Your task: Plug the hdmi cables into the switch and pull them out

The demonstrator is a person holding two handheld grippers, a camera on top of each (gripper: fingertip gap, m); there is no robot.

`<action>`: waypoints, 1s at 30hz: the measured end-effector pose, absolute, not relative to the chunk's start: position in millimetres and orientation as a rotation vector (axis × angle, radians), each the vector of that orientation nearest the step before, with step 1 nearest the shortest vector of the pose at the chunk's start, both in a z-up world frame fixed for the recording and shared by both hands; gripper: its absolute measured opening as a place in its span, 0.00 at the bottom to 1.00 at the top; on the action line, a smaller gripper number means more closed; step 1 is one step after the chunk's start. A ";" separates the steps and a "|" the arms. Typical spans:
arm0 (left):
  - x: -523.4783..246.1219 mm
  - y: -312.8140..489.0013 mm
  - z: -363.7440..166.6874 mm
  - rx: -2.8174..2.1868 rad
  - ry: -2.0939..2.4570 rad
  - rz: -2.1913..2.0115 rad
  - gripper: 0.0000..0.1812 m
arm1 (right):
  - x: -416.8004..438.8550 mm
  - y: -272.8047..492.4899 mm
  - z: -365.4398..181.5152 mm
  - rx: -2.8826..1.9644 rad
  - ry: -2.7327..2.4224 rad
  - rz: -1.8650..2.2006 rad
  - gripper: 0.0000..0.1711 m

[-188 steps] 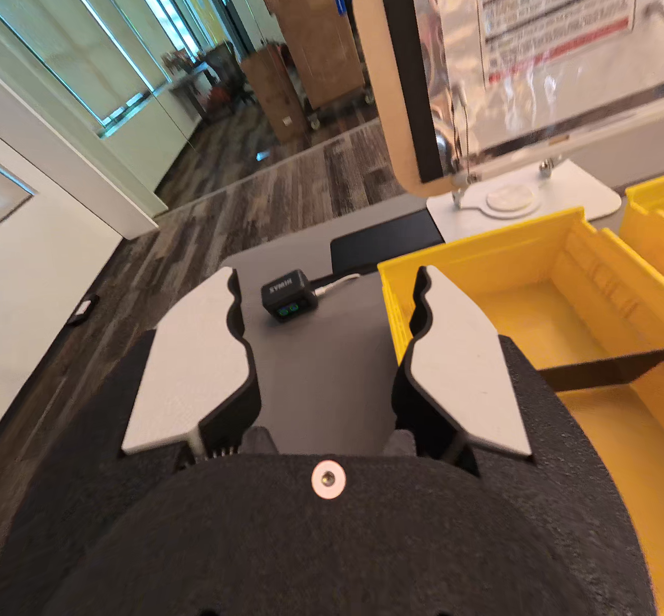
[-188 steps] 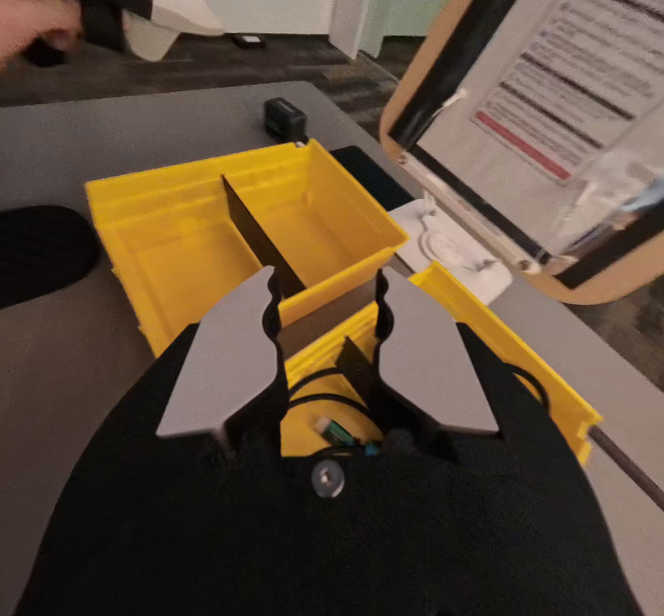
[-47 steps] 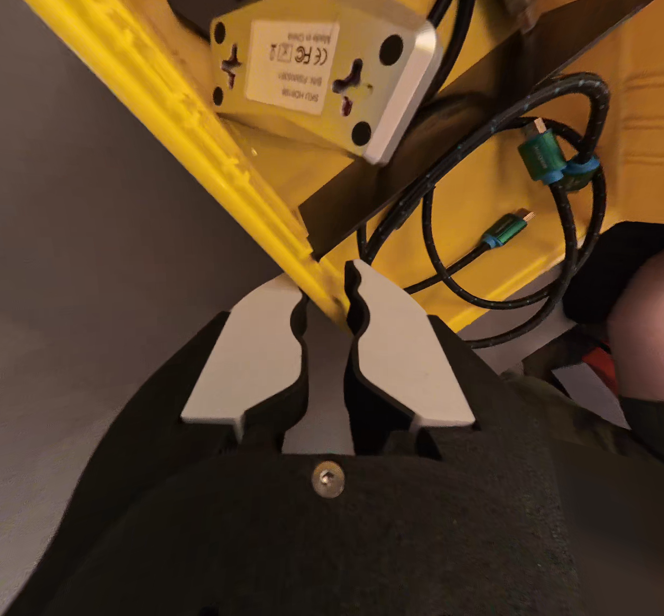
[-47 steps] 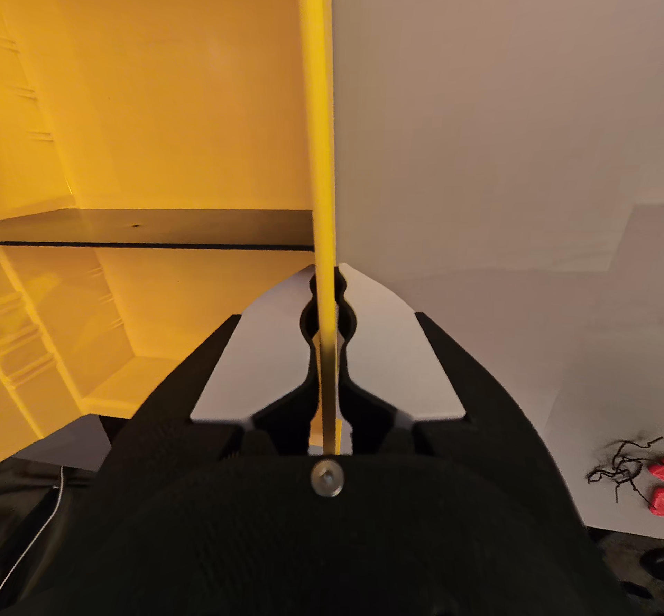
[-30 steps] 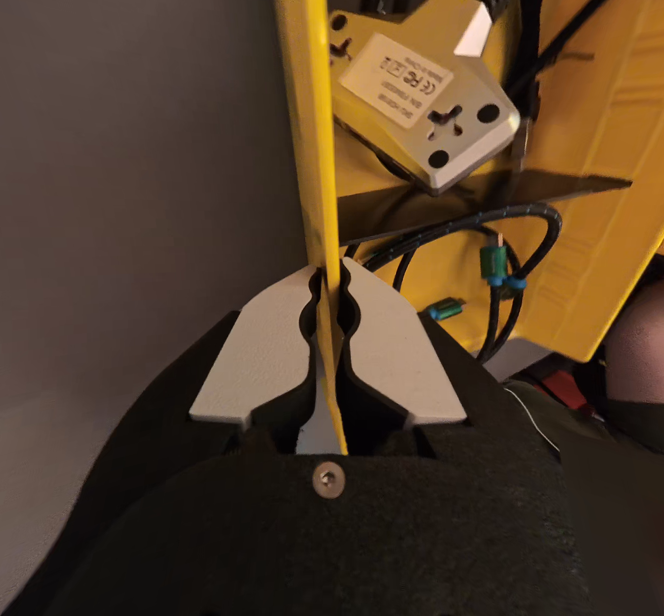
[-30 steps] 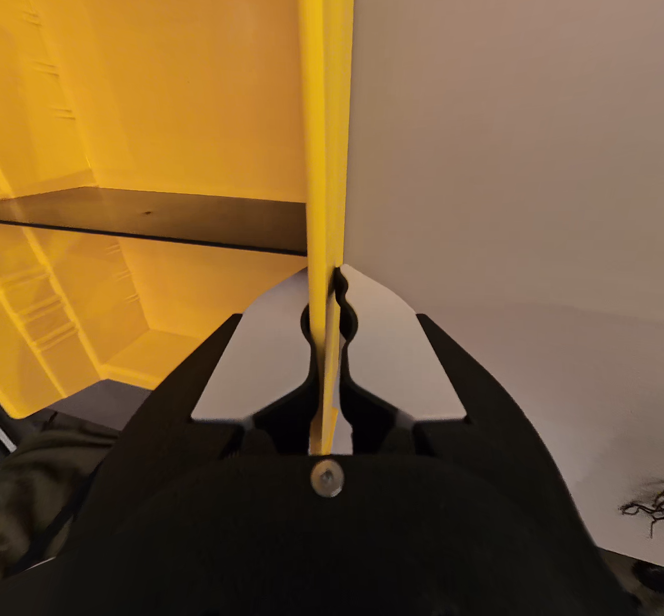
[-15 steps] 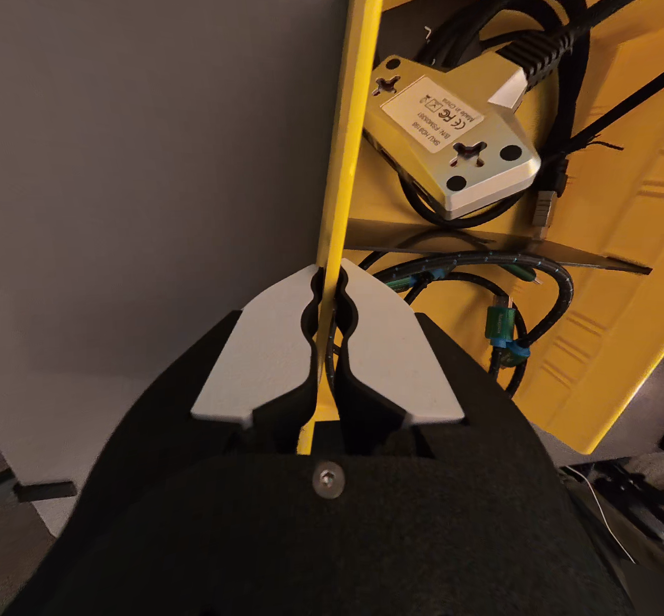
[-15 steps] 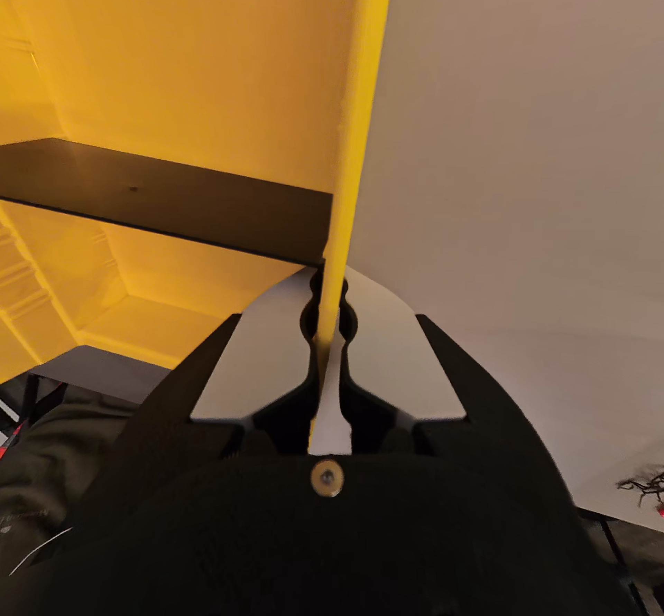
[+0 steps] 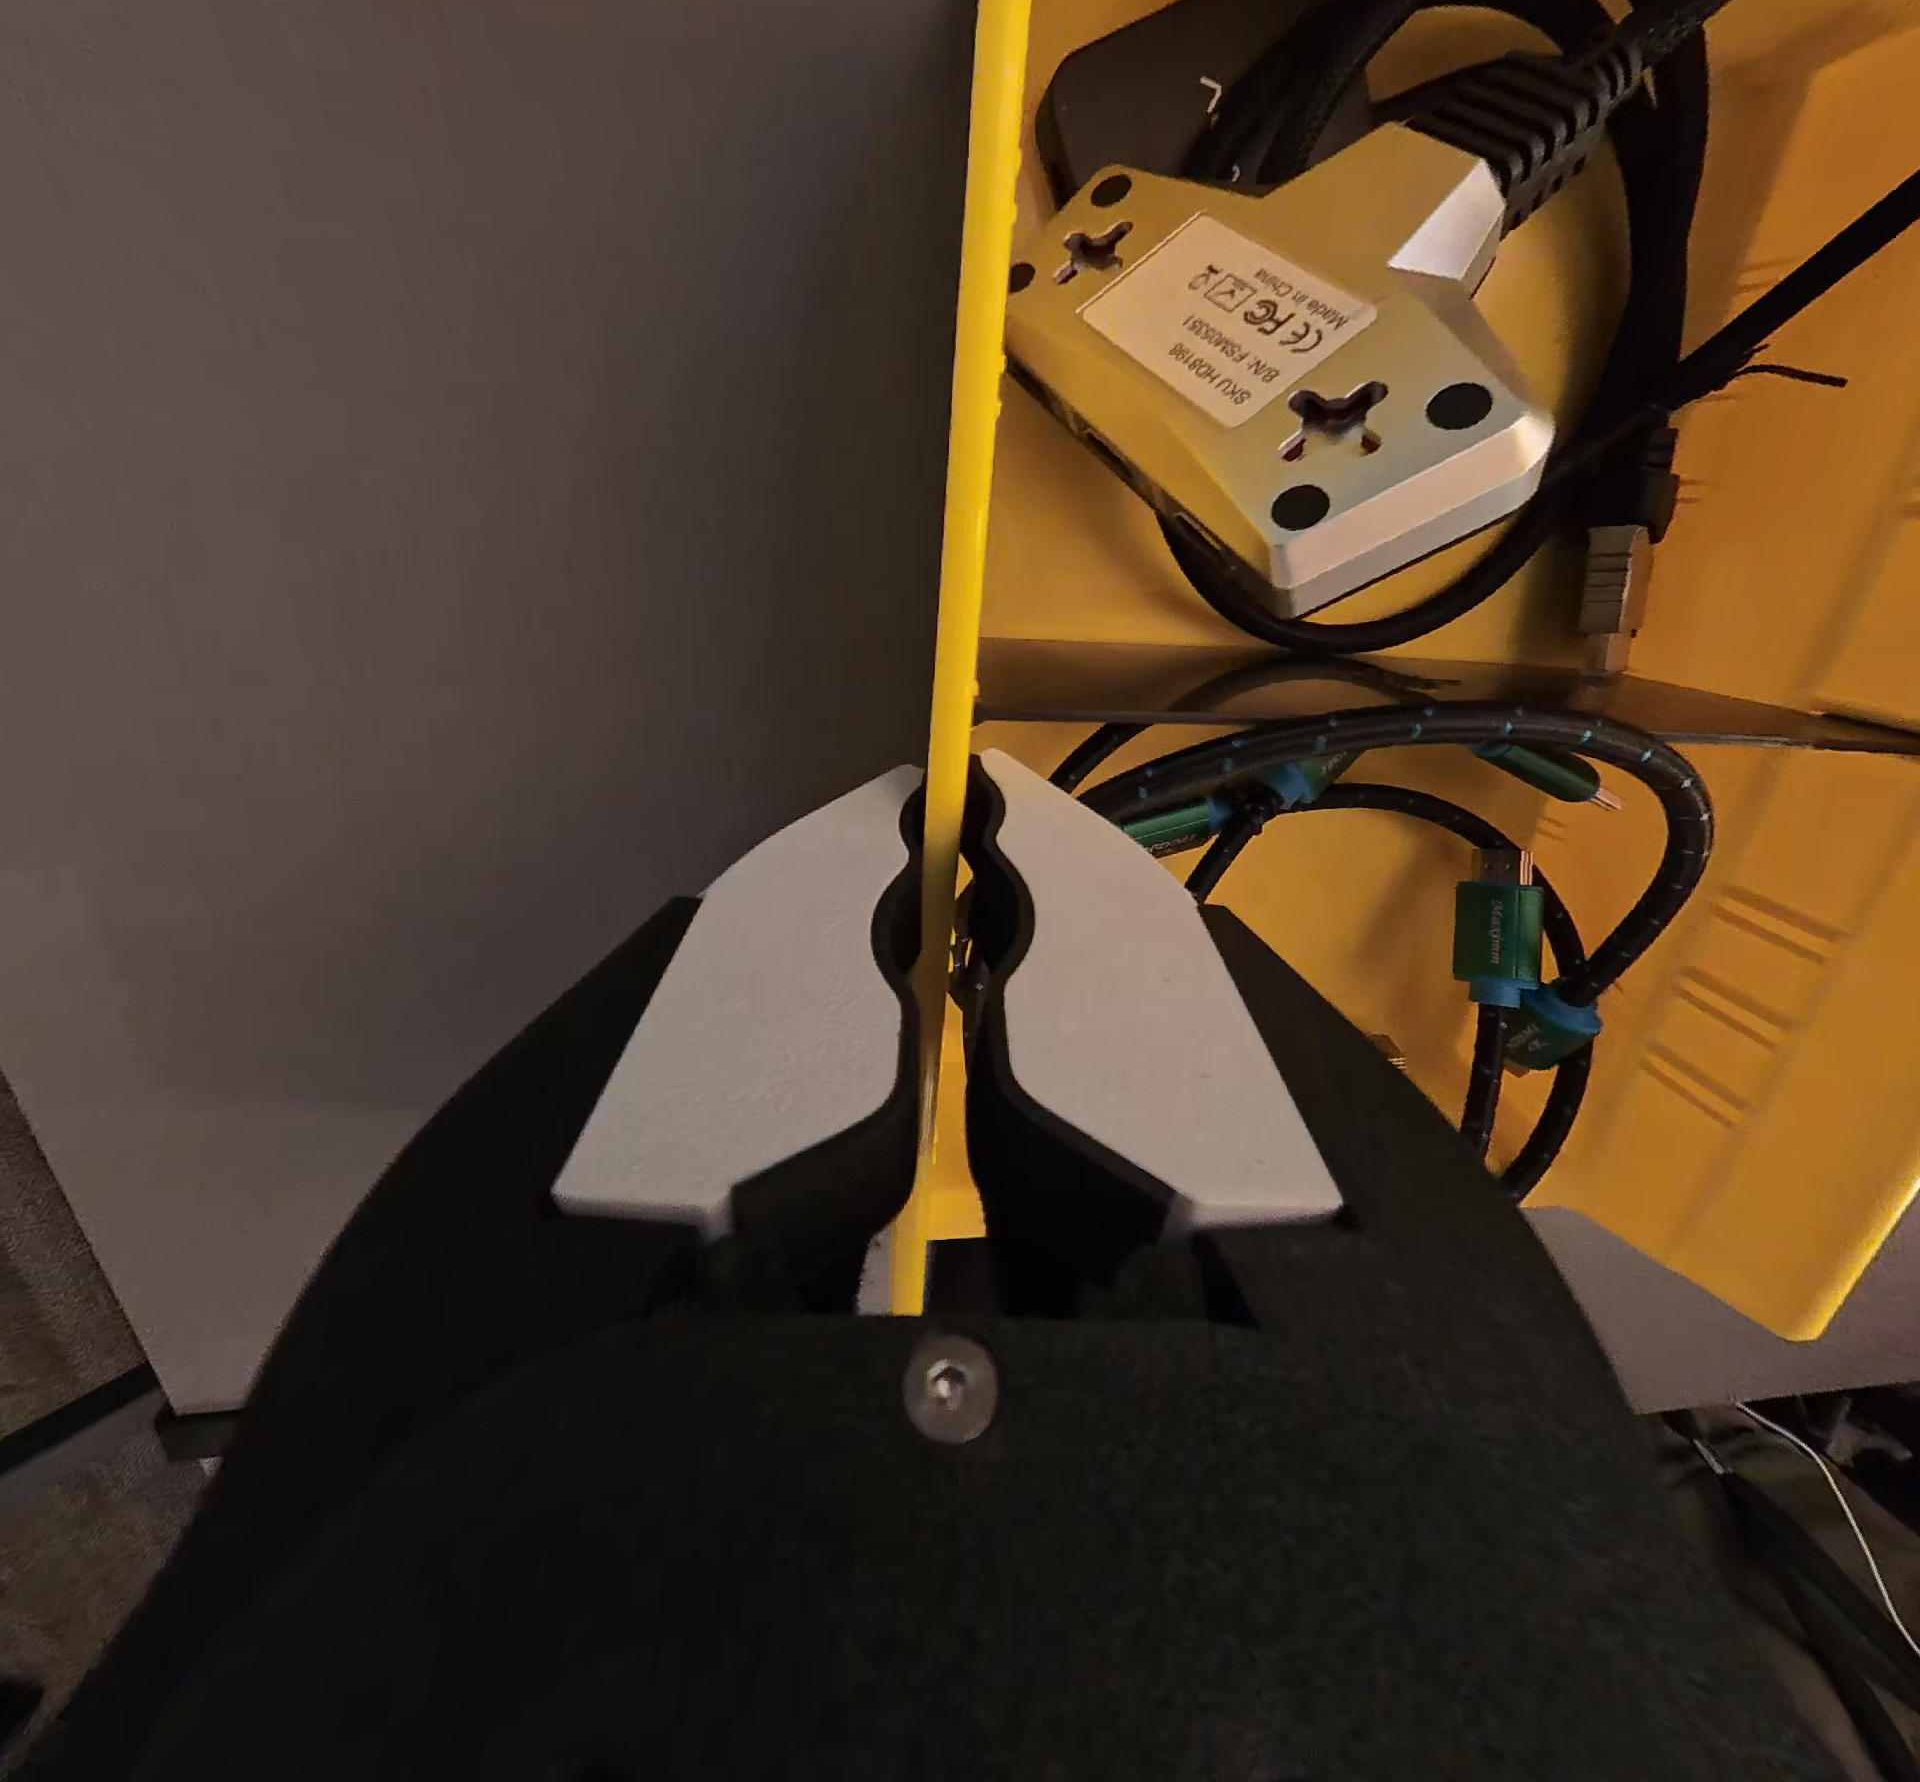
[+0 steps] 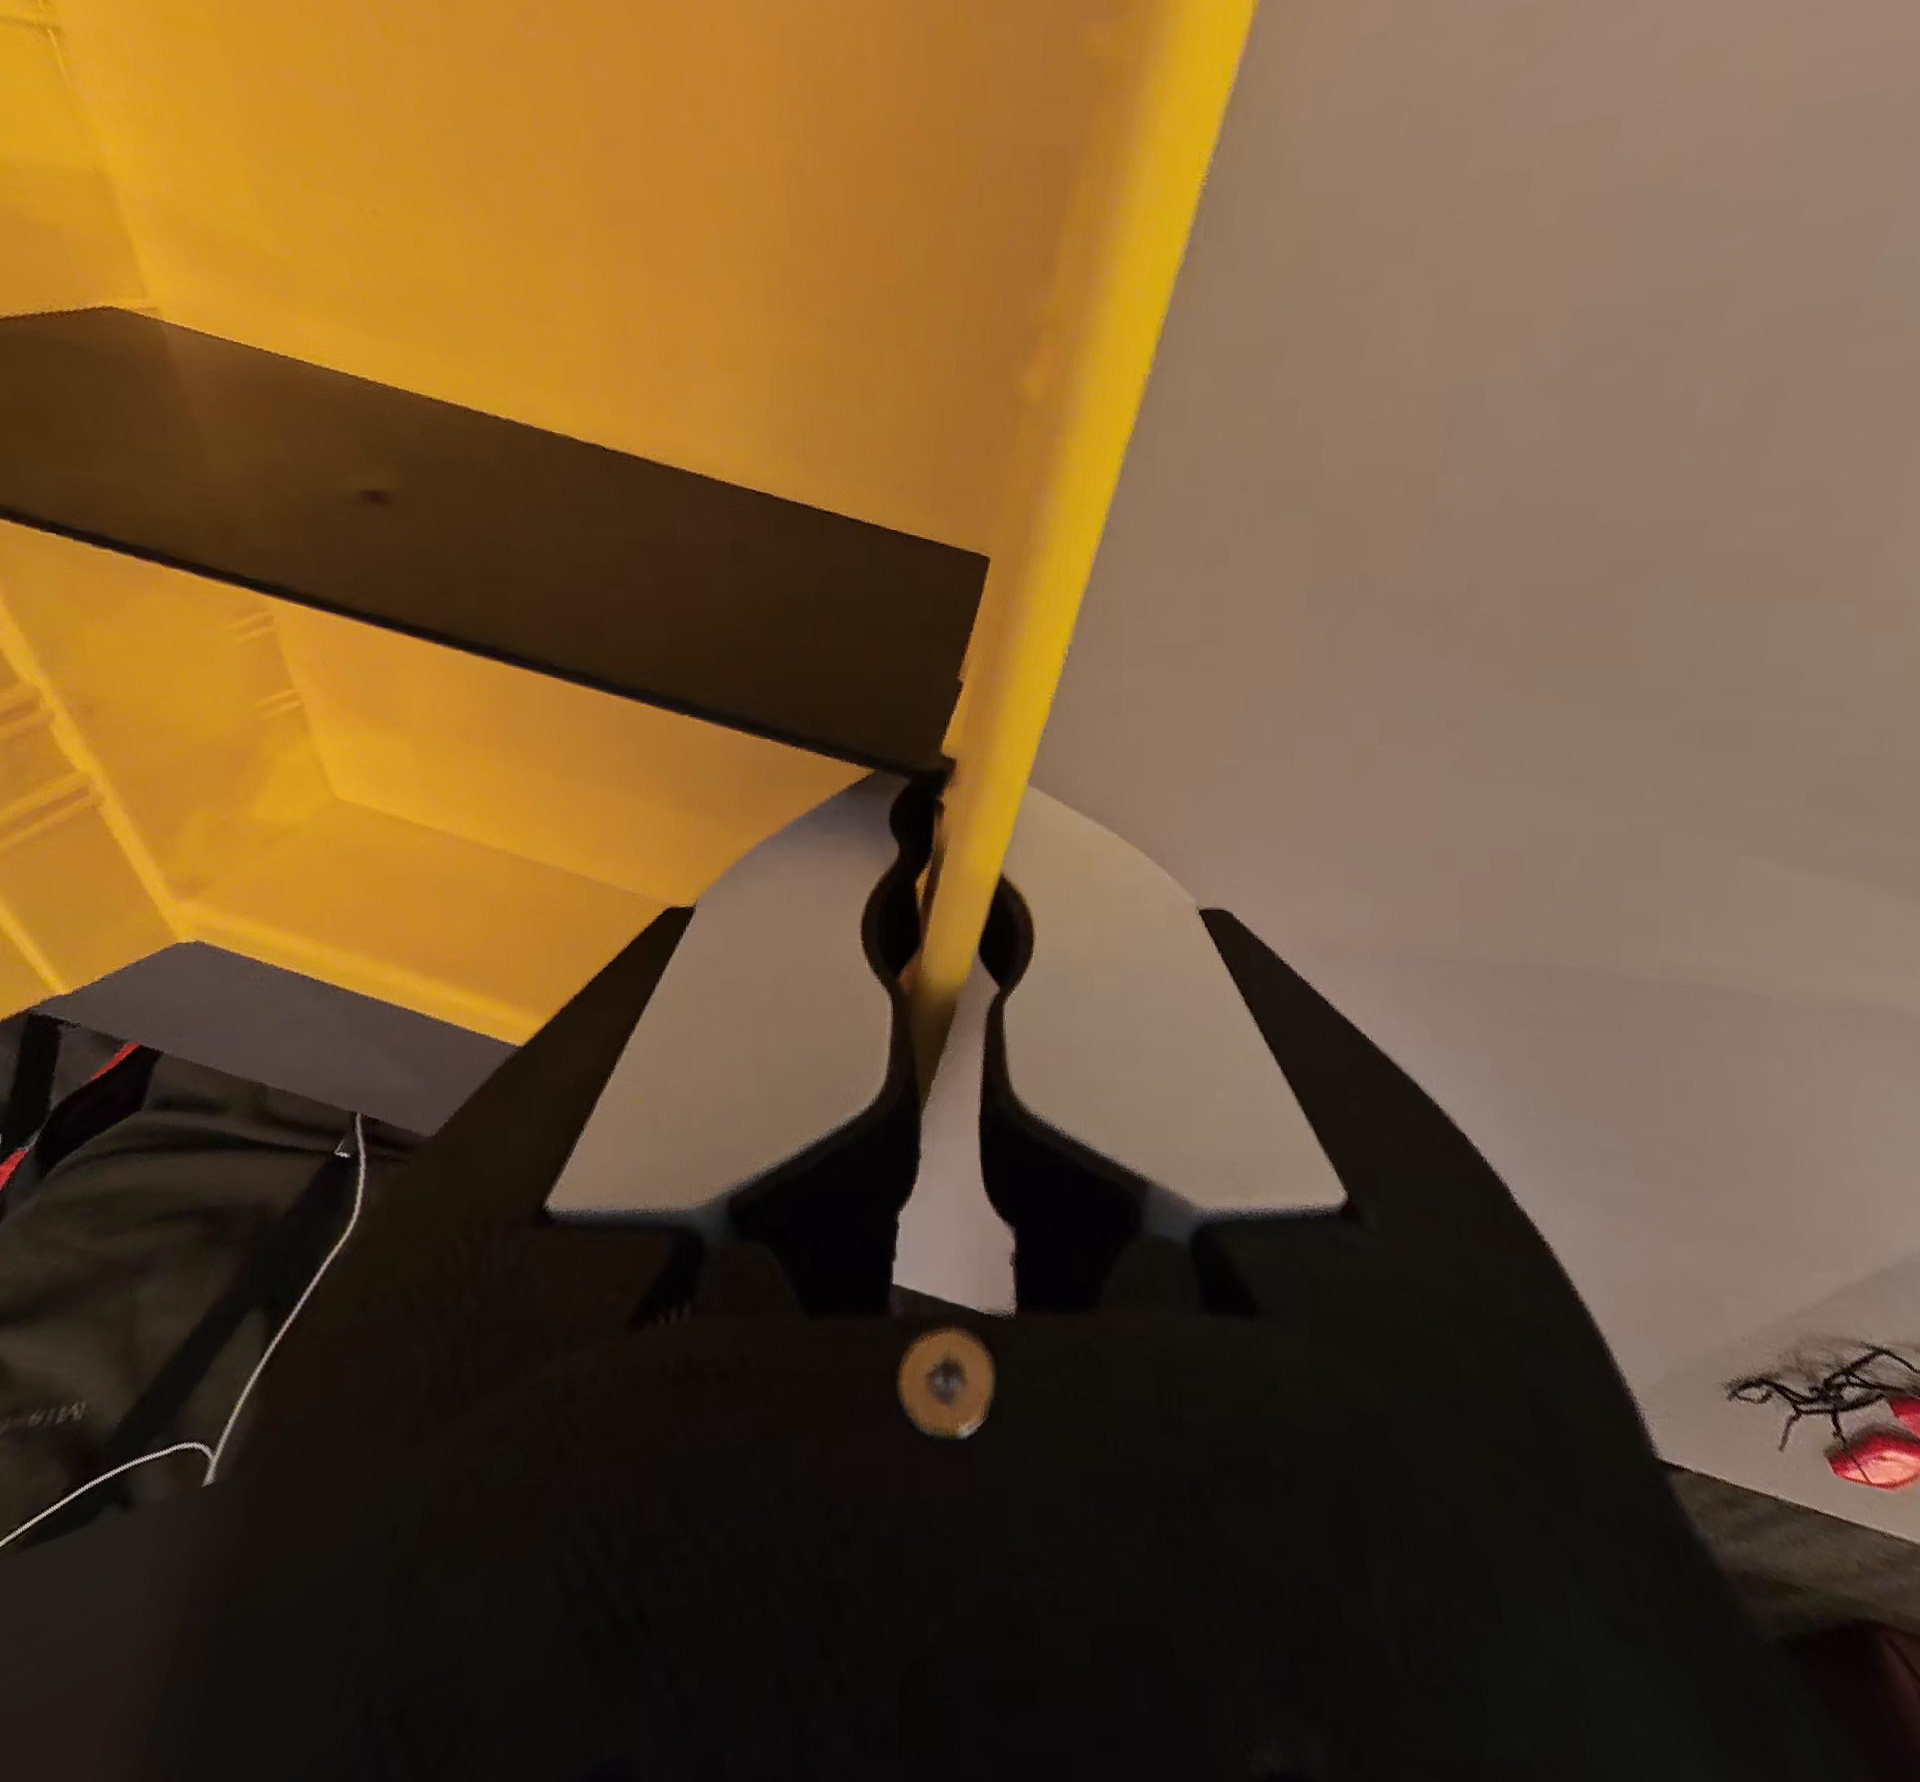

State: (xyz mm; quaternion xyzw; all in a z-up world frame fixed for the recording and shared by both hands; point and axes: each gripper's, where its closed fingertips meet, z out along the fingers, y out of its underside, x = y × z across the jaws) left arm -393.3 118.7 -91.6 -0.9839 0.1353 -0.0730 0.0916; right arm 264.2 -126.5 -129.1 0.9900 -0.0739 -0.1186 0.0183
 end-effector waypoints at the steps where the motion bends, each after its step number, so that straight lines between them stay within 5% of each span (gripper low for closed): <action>1: -393.1 118.8 -91.6 -2.921 0.399 -0.223 0.02 | 265.9 -128.1 -129.1 3.072 -0.235 -0.361 0.04; 12: -393.6 123.4 -85.5 -2.817 0.517 -0.191 0.02 | 270.7 -131.4 -124.0 3.094 -0.149 -0.262 0.06; 17: -393.1 132.2 -46.0 -2.558 0.660 -0.134 0.14 | 277.9 -130.8 -101.1 3.197 -0.175 -0.201 0.09; 30: -309.8 27.9 -12.0 -2.080 1.036 -0.531 0.23 | 275.6 -111.6 65.7 3.994 -0.051 0.267 0.13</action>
